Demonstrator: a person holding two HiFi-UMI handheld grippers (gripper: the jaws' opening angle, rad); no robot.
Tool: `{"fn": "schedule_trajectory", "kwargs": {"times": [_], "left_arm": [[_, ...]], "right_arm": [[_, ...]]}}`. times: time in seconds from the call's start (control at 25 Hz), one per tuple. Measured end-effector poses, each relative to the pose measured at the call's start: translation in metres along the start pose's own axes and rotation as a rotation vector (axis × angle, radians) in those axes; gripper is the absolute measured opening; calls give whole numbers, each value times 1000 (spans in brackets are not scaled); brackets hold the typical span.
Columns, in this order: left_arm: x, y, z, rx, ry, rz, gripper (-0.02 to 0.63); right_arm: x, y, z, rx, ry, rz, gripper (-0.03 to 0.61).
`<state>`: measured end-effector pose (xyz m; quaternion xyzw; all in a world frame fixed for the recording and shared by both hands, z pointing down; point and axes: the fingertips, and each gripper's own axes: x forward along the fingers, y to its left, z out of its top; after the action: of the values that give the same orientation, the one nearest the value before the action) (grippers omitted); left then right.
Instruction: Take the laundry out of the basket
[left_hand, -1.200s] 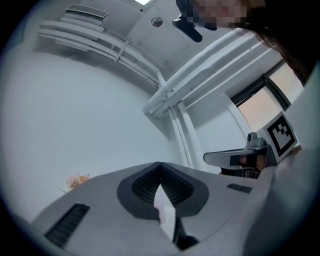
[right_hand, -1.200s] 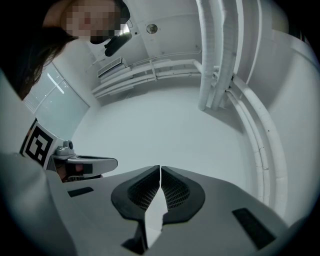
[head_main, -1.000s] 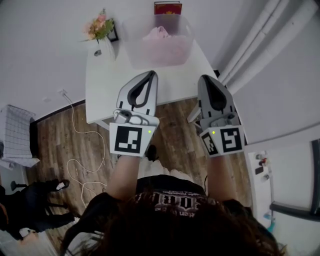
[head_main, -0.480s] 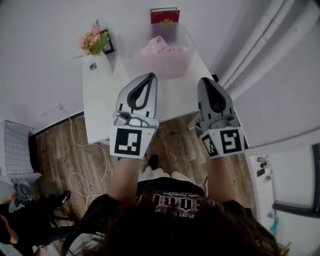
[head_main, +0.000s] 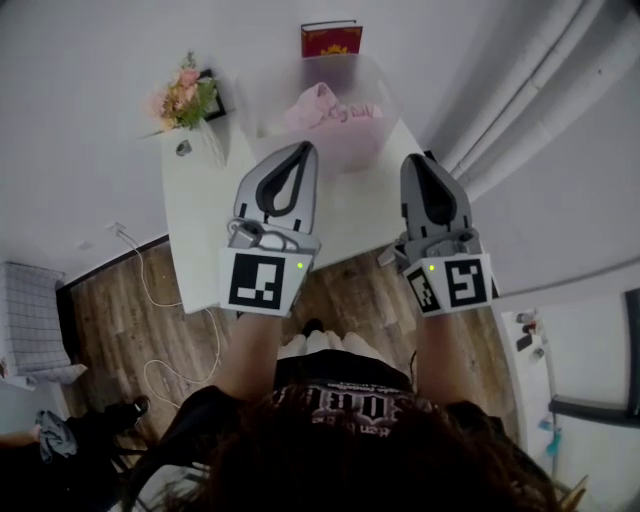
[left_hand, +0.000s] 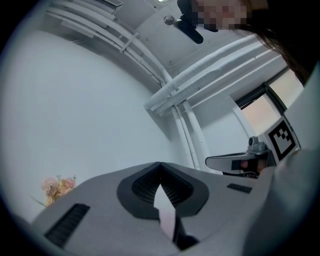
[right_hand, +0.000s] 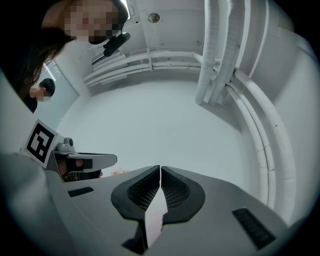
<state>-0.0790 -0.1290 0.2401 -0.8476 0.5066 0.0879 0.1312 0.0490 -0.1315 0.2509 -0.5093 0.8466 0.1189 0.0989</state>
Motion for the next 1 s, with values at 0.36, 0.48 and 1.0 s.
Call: {"fn": "schedule_trajectory", "kwargs": {"times": [0.36, 0.48, 1.0], "left_arm": [[24, 21, -4, -2, -15, -50, 2], [31, 27, -6, 0, -16, -65, 2], [68, 29, -11, 14, -18, -104, 2]], "right_arm": [[26, -5, -4, -11, -13, -41, 28], [34, -8, -5, -12, -16, -55, 28], [60, -26, -13, -7, -16, -65, 28]]}}
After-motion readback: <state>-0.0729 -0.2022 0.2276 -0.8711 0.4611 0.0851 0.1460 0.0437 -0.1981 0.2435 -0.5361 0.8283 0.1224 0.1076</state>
